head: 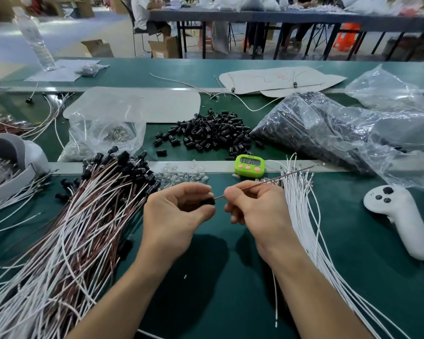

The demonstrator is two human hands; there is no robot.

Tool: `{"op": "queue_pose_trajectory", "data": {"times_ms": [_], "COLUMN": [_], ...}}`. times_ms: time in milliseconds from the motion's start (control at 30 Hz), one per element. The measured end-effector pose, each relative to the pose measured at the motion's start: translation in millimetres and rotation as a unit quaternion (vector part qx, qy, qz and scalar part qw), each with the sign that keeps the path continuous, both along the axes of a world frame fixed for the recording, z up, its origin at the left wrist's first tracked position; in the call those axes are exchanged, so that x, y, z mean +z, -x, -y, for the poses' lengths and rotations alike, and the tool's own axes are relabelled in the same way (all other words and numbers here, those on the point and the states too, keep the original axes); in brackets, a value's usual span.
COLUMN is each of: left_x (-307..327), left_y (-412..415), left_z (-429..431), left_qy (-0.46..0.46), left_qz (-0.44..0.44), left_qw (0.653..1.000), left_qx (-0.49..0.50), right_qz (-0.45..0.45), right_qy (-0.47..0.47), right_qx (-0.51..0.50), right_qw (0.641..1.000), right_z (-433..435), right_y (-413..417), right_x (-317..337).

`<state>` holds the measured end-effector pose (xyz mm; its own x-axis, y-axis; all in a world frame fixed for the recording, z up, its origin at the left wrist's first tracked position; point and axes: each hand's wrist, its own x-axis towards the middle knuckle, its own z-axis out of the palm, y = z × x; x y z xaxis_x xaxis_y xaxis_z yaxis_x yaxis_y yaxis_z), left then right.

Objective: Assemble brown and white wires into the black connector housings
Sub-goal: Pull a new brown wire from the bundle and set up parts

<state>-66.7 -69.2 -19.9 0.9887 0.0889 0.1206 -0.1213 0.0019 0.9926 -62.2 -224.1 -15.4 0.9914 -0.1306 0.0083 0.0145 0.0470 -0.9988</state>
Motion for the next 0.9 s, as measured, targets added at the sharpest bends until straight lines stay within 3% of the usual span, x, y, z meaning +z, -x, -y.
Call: {"op": "queue_pose_trajectory", "data": {"times_ms": [233,367,500,600,733,800,900], "left_x": [-3.4,-4.9,-2.4,2.3,13.2,17.9,17.4], "left_y": [1.2,1.9,2.0,-0.6,-3.4,0.3,5.7], "left_z": [1.7,2.2,-1.0,-14.1,-26.2,-22.3,-18.7], "left_qy": [0.012,-0.054,-0.107,-0.153,-0.202,-0.28,-0.416], "left_qz": [-0.006,0.0,0.0,-0.005,-0.076,-0.08,-0.029], "left_qw": [1.0,0.998,0.994,0.985,0.965,0.946,0.903], "left_qx": [-0.011,-0.034,0.008,0.082,0.15,0.141,0.101], "right_qz": [0.015,0.015,-0.031,-0.063,-0.039,-0.022,0.024], "right_qy": [0.108,0.145,0.092,-0.041,-0.207,-0.198,-0.078], "right_qx": [0.025,0.01,-0.047,-0.1,-0.135,-0.131,-0.086], "right_qw": [0.994,0.989,0.994,0.992,0.968,0.971,0.993], "right_z": [-5.5,-4.5,7.6,22.5,33.6,28.1,20.0], "right_y": [4.1,2.7,-2.6,-7.4,-8.9,-7.5,-4.2], "right_x": [-2.1,-4.3,-2.5,6.1,15.6,15.6,13.5]}}
